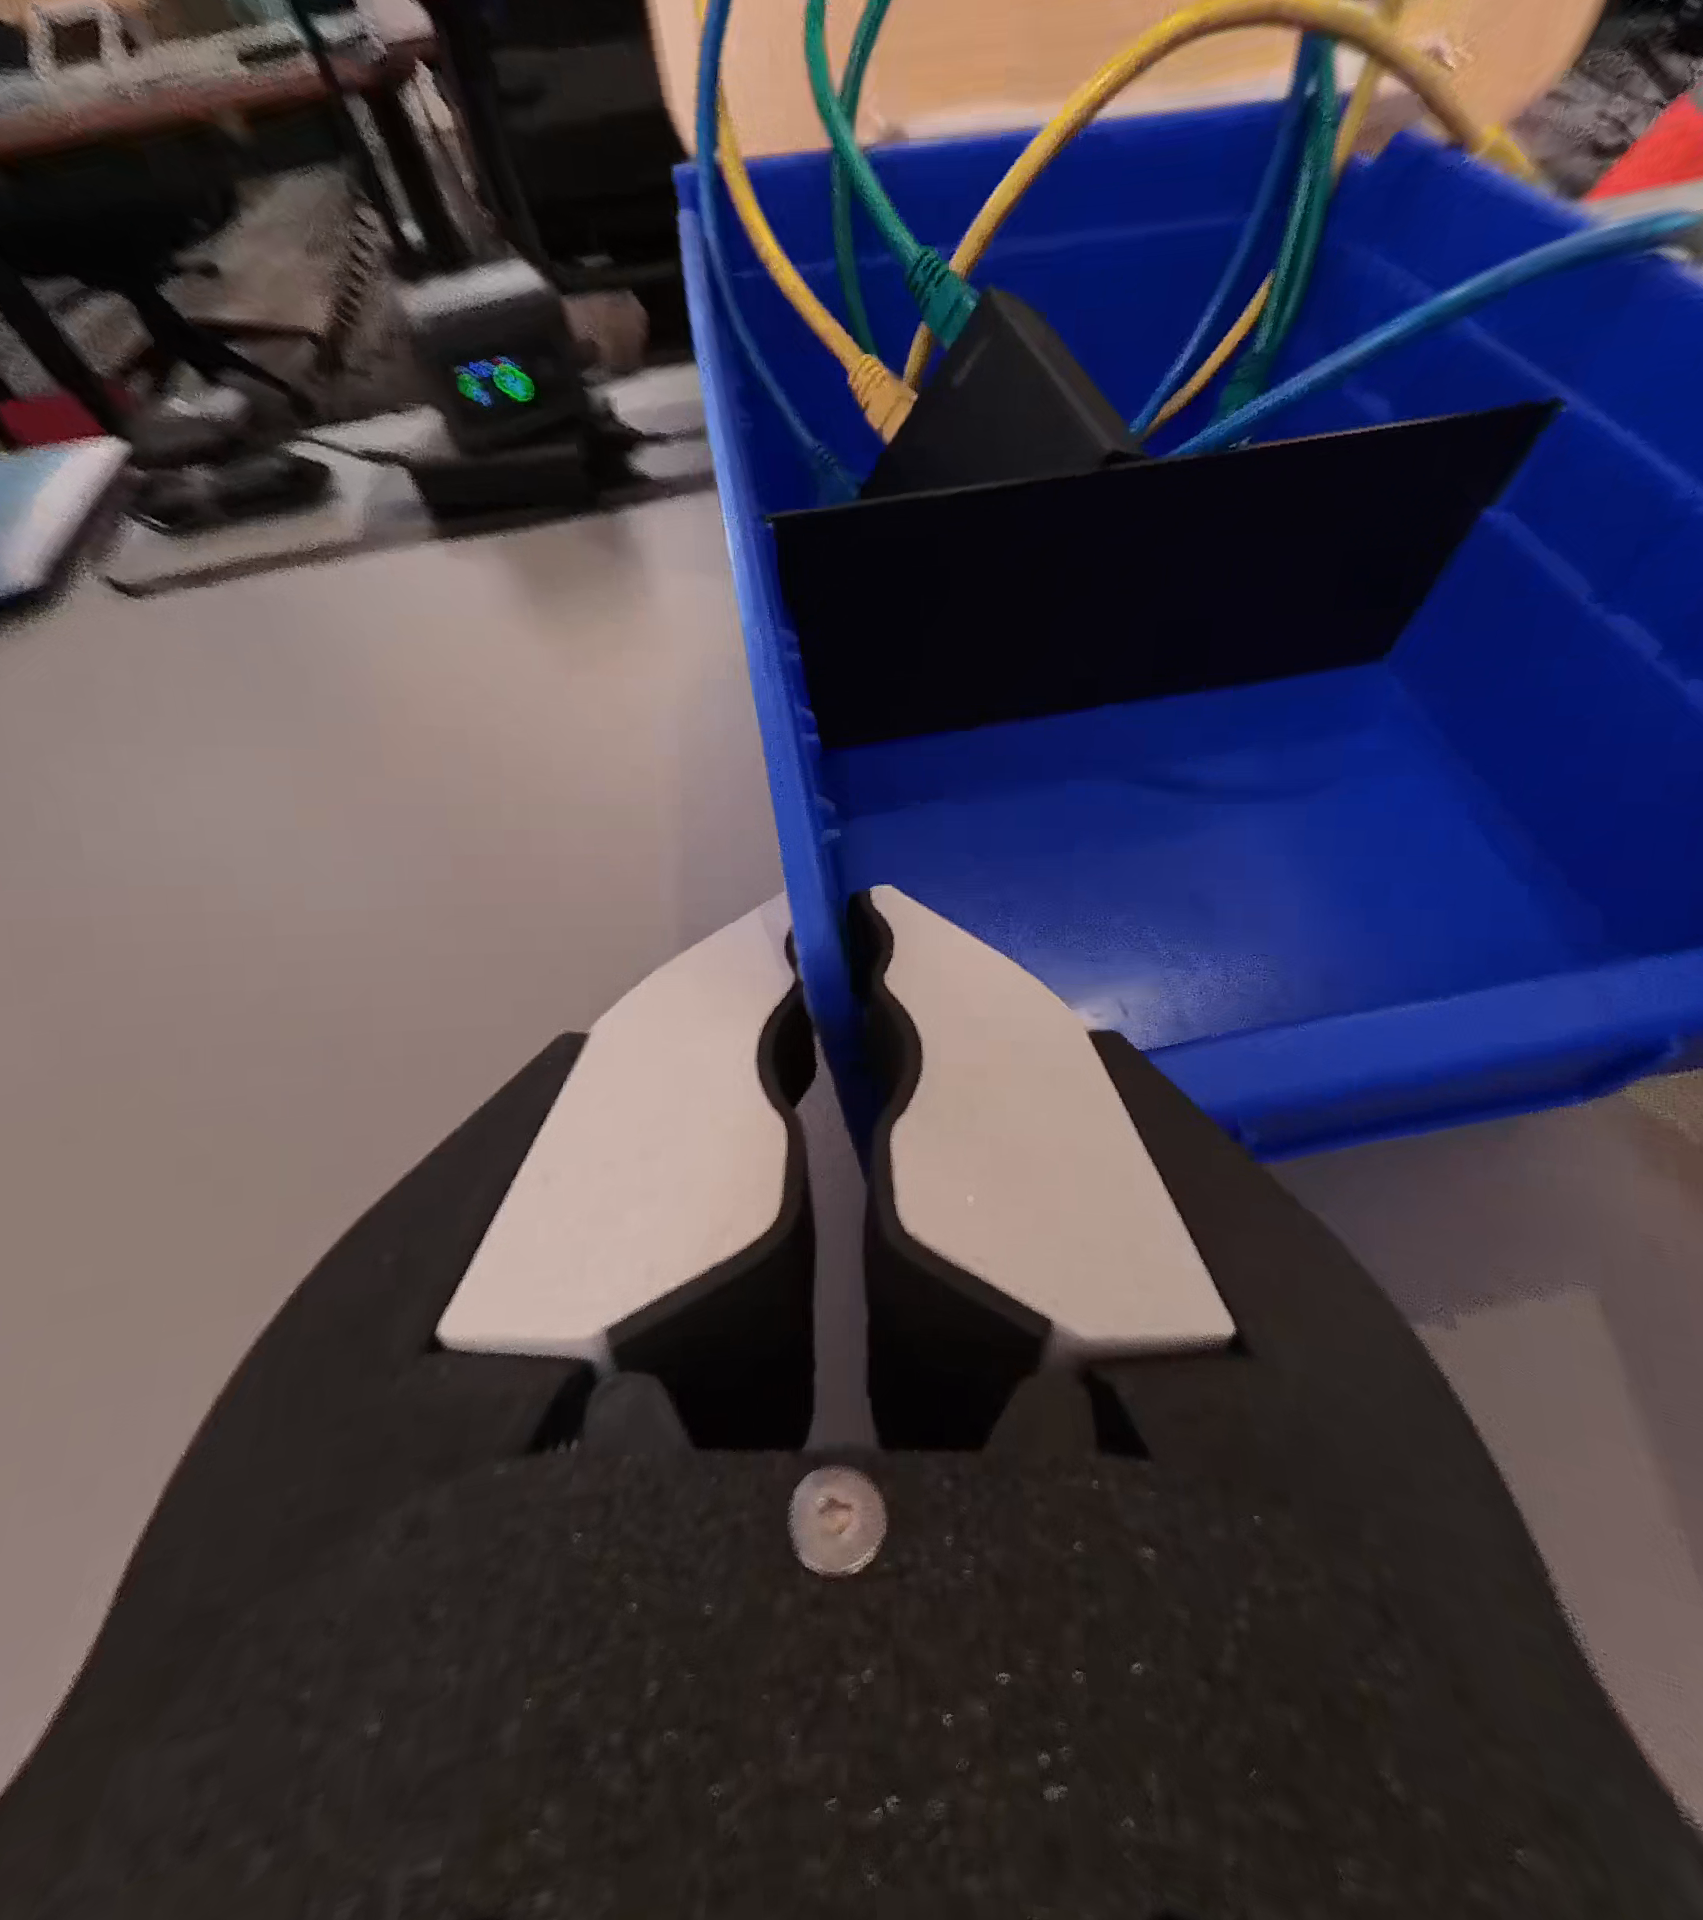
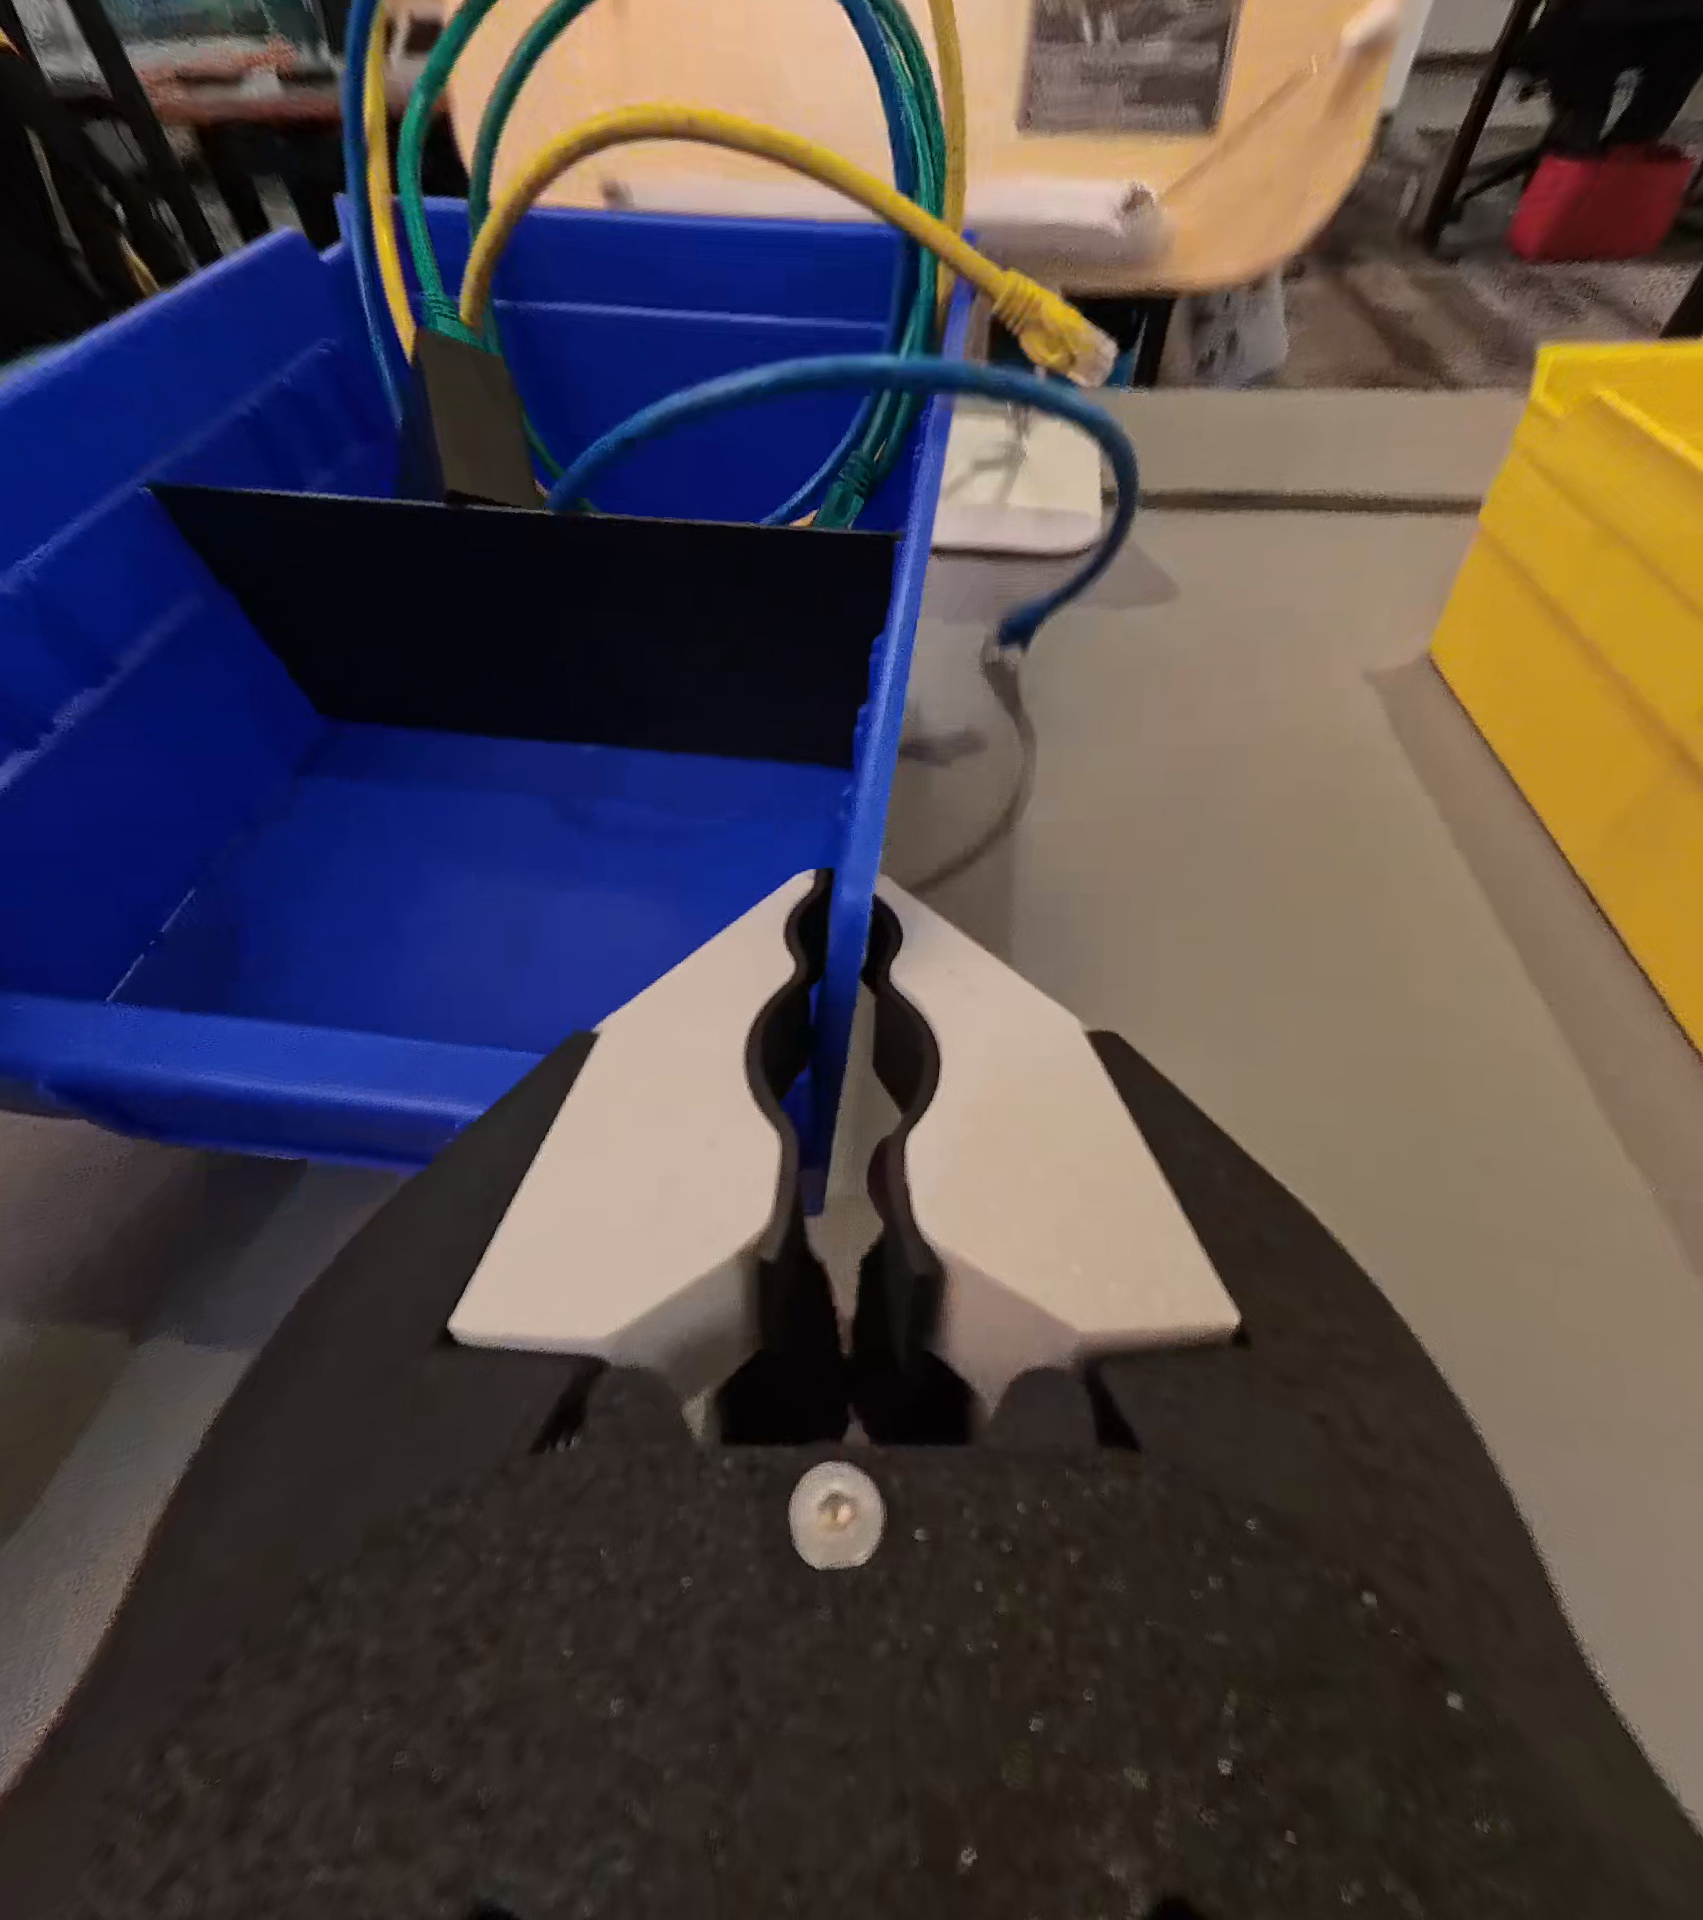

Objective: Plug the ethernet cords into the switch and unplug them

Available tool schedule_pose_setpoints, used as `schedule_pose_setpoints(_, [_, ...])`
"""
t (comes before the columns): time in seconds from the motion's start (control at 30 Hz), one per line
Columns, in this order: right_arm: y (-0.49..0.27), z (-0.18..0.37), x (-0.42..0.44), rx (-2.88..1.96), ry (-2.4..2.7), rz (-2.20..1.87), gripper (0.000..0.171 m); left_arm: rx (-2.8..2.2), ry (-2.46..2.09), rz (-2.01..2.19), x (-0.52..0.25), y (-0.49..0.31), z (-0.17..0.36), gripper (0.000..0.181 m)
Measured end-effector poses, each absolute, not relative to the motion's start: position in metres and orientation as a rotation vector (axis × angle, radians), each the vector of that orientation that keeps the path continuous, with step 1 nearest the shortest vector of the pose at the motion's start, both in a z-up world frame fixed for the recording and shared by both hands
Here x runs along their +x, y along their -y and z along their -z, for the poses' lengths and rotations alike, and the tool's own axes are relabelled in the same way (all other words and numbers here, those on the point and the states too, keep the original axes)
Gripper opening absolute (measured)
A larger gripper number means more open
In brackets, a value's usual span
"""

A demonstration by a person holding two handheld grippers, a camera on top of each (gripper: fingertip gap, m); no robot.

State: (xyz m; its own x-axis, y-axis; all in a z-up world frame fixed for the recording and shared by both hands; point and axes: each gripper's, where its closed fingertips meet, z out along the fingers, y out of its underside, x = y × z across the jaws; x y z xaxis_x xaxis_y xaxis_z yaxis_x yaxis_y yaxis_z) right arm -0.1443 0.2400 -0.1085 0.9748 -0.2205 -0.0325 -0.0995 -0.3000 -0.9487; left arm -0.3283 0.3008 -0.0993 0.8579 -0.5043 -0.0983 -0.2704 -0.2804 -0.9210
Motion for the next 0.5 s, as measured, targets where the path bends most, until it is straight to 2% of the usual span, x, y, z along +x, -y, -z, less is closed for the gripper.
schedule_pose_setpoints(0.17, [-0.275, 0.097, -0.221, -1.838, -0.174, 0.156, 0.004, -1.843, -0.558, 0.189, -0.405, -0.337, 0.087, 0.004])
schedule_pose_setpoints(0.37, [-0.311, 0.121, -0.314, -1.935, -0.074, 0.113, 0.006, -1.925, -0.541, 0.156, -0.5, -0.363, 0.106, 0.004])
schedule_pose_setpoints(0.5, [-0.33, 0.133, -0.345, -1.954, -0.057, 0.06, 0.007, -1.975, -0.477, 0.163, -0.531, -0.378, 0.124, 0.004])
